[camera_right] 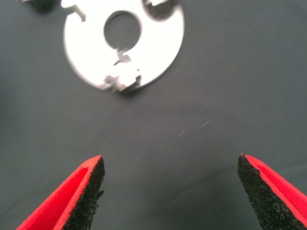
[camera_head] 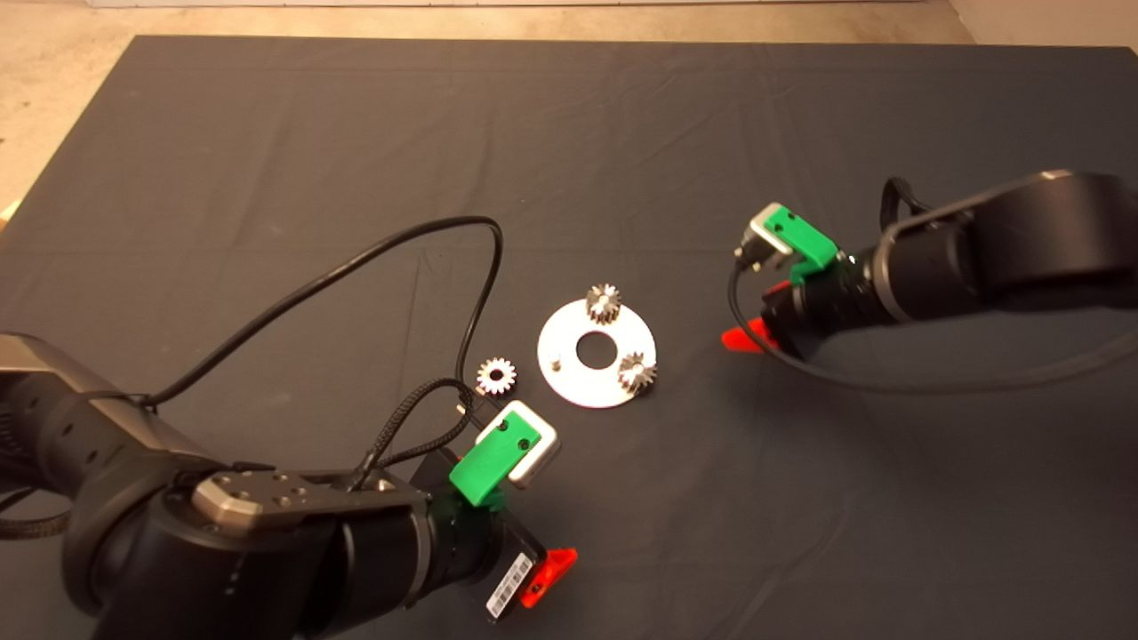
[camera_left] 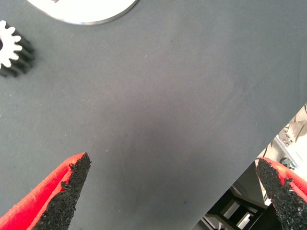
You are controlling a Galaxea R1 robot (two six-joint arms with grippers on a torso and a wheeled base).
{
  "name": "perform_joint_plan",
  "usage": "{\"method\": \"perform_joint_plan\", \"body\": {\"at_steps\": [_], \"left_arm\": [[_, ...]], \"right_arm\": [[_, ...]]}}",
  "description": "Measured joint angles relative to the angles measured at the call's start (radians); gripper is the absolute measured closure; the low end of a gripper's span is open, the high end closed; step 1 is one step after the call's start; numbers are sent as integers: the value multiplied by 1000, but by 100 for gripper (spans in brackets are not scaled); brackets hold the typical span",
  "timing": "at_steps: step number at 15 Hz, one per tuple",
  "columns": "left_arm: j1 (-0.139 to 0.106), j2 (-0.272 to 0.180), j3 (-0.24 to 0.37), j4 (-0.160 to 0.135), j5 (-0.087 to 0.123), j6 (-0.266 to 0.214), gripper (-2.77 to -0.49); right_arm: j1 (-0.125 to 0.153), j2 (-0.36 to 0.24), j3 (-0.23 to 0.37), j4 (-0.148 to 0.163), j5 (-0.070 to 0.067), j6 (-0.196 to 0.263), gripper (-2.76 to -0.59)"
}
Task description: Install three planetary gears onto the carrier pins
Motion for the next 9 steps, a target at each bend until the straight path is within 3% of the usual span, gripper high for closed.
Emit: {"method": "perform_joint_plan", "body": {"at_steps": [1, 3, 4, 6, 9], "left_arm": [[-9, 0, 0, -1, 0, 0, -251], [-51, 0, 0, -14, -1, 20, -251], [-71, -5, 0, -35, 0, 49, -251], [-101, -33, -2, -80, 0, 125, -251], [-142, -56, -35, -121, 0, 221, -251]], "right_arm": [[1, -26, 55, 0, -2, 20, -205], [3, -83, 157, 0, -24, 68, -205], [3, -115, 189, 1, -36, 92, -205], [8, -173, 215, 1, -54, 102, -206], [8, -248, 233, 1, -56, 105, -220]]}}
